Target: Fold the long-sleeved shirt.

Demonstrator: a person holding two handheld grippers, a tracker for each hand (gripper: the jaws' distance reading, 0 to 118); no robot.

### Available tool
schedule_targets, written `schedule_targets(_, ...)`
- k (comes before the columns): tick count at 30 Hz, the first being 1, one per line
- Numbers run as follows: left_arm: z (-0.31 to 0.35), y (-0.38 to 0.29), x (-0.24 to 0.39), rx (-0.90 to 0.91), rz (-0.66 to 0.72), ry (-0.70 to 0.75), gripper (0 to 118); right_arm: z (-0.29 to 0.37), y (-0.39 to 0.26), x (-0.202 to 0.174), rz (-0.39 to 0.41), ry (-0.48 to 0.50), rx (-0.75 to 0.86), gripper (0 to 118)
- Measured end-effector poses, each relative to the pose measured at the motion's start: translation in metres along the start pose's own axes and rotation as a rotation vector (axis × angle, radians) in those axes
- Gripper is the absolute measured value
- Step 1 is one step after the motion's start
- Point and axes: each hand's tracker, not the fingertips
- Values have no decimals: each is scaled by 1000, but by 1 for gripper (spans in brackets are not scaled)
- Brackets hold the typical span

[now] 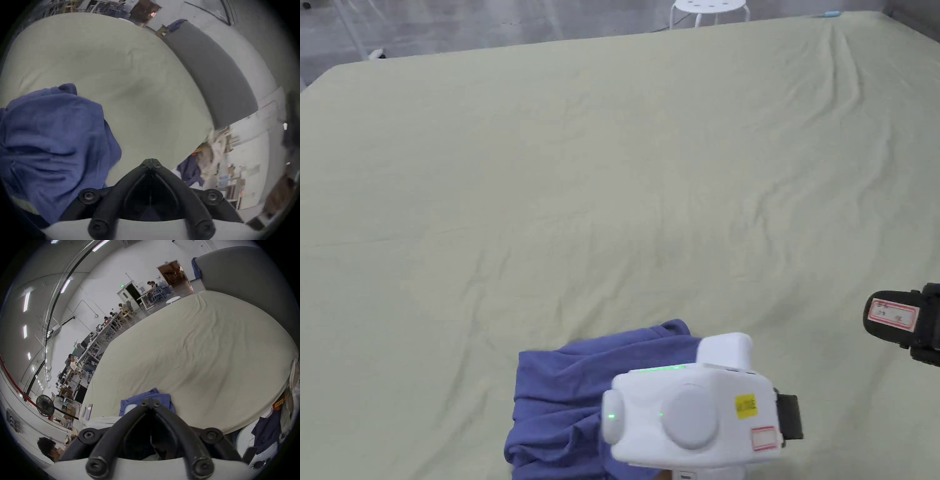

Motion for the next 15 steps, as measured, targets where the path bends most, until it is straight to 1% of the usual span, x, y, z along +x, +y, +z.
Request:
schedule_targets(2, 43, 9, -22, 59, 60, -44, 0, -6, 2, -4, 11, 2, 2, 0)
schedule_targets(3, 62, 13, -34, 85, 82, -37, 0, -12, 3, -7, 24, 6, -9, 0)
schedule_targets(6, 134, 27, -78, 185, 122, 130, 0, -47, 1, -23, 77, 6, -97, 0)
schedule_targets(8, 175, 30, -100, 211, 80, 277, 0, -80, -5, -38, 103, 7, -173, 0)
schedule_targets(10, 202, 29, -113, 217, 53, 391, 0, -117, -13, -53, 129, -3, -259, 0)
schedule_targets(12, 218, 26, -125, 218, 53, 426, 0, -152, -24, -63, 148, -43, -319, 0)
schedule_targets(15, 221, 20, -137, 202, 69, 417, 0, -208, -42, -67, 189, -221, -461, 0)
